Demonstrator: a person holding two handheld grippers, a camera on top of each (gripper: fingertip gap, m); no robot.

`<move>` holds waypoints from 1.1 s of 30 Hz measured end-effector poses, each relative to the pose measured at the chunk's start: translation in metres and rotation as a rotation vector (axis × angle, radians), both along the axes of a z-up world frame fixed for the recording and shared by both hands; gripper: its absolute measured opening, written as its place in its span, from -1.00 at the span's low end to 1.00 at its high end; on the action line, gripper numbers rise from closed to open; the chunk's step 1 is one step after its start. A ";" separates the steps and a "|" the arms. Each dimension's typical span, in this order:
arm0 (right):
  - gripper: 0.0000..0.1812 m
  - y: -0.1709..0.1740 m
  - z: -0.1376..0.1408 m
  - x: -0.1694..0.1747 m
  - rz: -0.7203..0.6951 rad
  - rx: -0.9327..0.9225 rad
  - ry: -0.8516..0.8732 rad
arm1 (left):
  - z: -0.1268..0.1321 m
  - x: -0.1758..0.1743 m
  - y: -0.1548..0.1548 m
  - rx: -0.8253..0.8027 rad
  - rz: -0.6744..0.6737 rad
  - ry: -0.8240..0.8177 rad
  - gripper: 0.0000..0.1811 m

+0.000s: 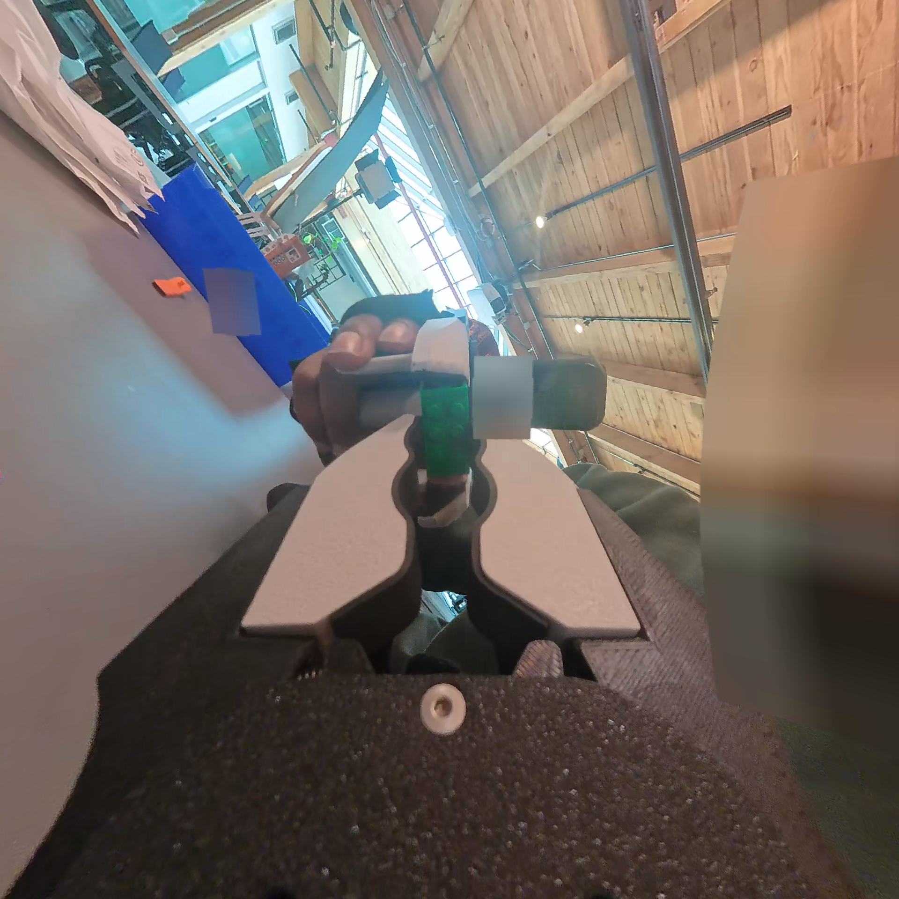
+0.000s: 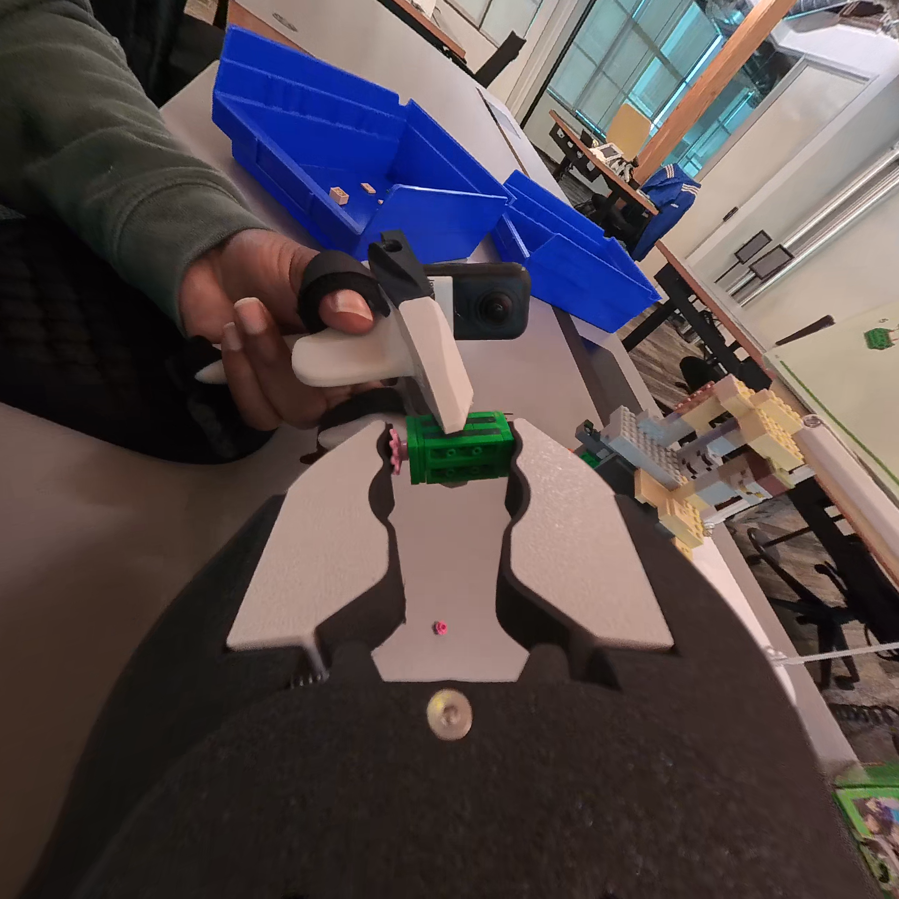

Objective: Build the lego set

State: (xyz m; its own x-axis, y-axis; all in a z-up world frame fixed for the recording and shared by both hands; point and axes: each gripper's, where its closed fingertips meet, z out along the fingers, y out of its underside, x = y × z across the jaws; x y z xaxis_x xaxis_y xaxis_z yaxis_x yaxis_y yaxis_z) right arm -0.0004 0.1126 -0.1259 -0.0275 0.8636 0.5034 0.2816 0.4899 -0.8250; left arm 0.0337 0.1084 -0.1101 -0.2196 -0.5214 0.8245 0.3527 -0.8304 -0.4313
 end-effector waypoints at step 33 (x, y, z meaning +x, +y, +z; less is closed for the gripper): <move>-0.52 -0.010 -0.007 0.005 0.115 -0.033 -0.090 | -0.007 0.004 -0.009 0.065 -0.085 0.093 -0.81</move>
State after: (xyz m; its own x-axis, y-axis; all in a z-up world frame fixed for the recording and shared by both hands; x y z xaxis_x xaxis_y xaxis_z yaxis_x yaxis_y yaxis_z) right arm 0.0045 0.1029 -0.1327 -0.1709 0.8684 0.4654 0.2991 0.4958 -0.8153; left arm 0.0372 0.0996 -0.1176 -0.1898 -0.5568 0.8087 0.2382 -0.8251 -0.5122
